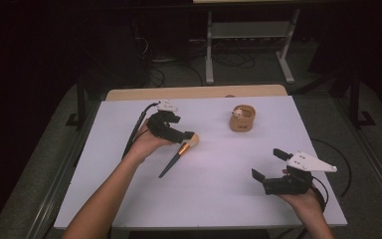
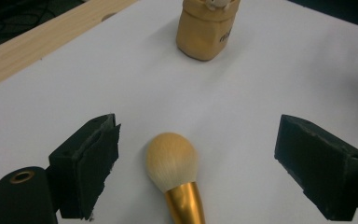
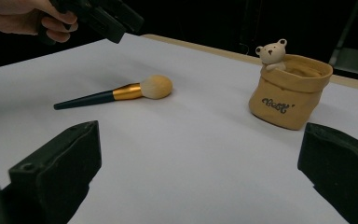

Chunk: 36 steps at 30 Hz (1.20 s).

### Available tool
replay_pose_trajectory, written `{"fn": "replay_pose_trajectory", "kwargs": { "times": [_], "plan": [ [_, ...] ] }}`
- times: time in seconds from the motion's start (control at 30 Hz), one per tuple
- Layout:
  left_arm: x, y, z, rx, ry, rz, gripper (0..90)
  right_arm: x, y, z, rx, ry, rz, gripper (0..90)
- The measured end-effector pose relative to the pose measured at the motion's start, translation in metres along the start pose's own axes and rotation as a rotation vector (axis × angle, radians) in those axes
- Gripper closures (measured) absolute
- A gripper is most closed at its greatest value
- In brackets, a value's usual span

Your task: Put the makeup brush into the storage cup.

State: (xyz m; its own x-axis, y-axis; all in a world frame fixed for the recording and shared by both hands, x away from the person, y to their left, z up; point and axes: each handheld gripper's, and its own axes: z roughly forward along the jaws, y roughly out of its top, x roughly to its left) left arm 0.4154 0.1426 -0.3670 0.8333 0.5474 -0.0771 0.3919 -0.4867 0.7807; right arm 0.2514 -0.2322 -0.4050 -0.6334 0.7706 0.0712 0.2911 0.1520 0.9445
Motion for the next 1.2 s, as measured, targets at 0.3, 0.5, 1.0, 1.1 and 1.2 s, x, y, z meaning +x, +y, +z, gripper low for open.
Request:
{"fn": "replay_pose_trajectory", "kwargs": {
  "times": [0.3, 0.5, 1.0, 1.1, 1.2],
  "plan": [
    [-0.002, 0.002, 0.005, 0.068, -0.005, -0.002, 12.9, 0.0, 0.0, 0.0, 0.0, 0.001, -0.001, 0.0],
    [-0.001, 0.003, 0.009, 0.142, -0.008, -0.007, 13.2, -0.001, 0.0, 0.0, -0.001, 0.0, -0.002, 0.0],
    [0.002, 0.006, 0.019, 0.288, 0.008, -0.021, 14.1, 0.001, -0.001, 0.0, 0.0, 0.004, 0.002, 0.0],
    [0.002, 0.007, 0.022, 0.296, 0.006, -0.044, 14.1, 0.001, -0.001, 0.0, -0.002, 0.003, 0.002, 0.0],
    [0.002, 0.008, 0.024, 0.314, 0.0, -0.049, 14.6, 0.001, -0.001, 0.0, -0.001, 0.001, 0.001, 0.0]
  ]
}}
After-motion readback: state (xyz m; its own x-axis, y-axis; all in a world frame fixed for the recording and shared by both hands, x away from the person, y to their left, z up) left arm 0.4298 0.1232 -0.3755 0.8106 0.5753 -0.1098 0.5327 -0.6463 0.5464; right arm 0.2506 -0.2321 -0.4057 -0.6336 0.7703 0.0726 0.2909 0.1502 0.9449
